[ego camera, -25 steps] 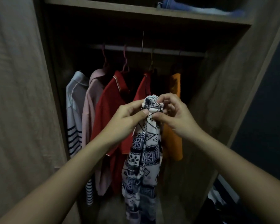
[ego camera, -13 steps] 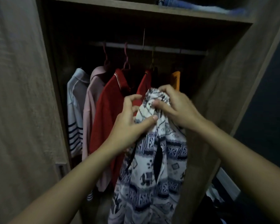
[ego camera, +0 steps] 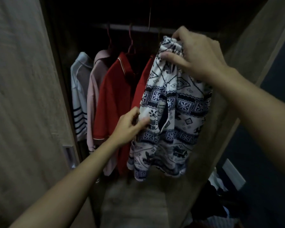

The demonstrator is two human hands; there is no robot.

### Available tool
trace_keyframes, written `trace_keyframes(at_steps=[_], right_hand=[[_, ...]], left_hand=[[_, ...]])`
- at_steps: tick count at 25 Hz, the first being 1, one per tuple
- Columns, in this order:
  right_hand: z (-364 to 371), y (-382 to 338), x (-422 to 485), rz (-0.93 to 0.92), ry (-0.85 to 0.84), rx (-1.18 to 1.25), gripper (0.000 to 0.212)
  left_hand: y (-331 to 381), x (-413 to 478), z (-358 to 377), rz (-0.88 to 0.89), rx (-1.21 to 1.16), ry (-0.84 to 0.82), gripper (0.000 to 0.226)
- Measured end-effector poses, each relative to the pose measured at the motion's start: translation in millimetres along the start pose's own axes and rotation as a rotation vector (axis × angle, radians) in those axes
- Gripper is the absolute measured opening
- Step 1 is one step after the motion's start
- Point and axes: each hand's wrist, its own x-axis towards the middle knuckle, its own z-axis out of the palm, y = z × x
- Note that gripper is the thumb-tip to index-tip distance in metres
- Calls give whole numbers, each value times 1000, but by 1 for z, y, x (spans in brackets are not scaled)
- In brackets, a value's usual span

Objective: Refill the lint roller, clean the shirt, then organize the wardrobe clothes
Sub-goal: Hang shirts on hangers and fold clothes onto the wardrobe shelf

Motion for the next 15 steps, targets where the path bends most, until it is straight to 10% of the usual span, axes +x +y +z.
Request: trace_keyframes(at_steps=[7, 15], right_hand=[[-17, 16, 14, -13, 59, -48, 62], [-9, 29, 2, 100, 49, -42, 63]], left_hand=[[-21, -42, 31, -1, 39, 213, 74], [-75, -131, 47, -260, 152, 23, 27]])
